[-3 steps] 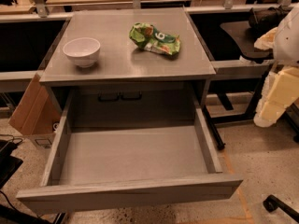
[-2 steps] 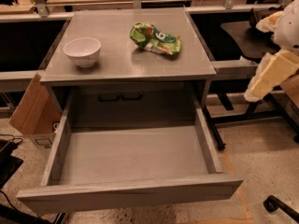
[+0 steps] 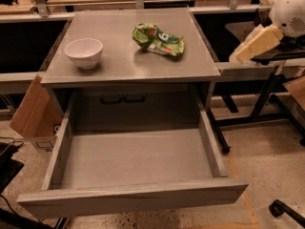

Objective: Place green rice chip bag into top drawer

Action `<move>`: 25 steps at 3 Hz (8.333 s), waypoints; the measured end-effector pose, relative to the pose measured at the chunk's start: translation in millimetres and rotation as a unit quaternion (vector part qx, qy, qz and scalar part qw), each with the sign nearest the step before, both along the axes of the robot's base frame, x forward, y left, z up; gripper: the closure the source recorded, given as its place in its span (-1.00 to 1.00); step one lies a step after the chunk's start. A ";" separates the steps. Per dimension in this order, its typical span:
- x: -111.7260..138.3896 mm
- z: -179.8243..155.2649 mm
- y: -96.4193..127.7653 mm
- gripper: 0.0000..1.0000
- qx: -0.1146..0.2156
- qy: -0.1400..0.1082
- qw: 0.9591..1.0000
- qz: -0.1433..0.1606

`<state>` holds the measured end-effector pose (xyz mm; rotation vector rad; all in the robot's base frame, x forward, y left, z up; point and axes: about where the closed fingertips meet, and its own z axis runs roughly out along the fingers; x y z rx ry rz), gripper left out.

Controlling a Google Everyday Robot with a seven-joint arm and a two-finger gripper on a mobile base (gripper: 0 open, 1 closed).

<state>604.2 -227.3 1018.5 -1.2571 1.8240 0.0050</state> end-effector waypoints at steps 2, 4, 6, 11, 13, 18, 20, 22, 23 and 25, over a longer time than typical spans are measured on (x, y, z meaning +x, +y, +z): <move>65.0 -2.3 6.9 -1.00 0.102 -0.046 0.994 -0.013; 101.9 -12.1 35.4 -1.00 0.134 -0.031 0.990 -0.002; 192.1 -52.9 113.9 -1.00 0.184 0.011 0.983 0.025; 279.7 -154.0 193.6 -0.08 0.193 0.053 0.980 0.006; 280.2 -158.9 199.4 0.98 0.193 0.058 0.979 0.009; 280.1 -156.2 199.4 1.00 0.193 0.058 0.979 0.009; 280.1 -156.2 199.4 0.95 0.193 0.058 0.979 0.009; 280.1 -156.2 199.5 0.04 0.193 0.058 0.979 0.009; 280.1 -156.2 199.5 -0.43 0.193 0.058 0.979 0.009; 280.5 -160.4 204.3 -1.00 0.193 0.061 0.979 0.011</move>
Offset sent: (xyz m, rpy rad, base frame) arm 0.0506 0.0063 0.0006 0.1638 -0.0770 -0.0174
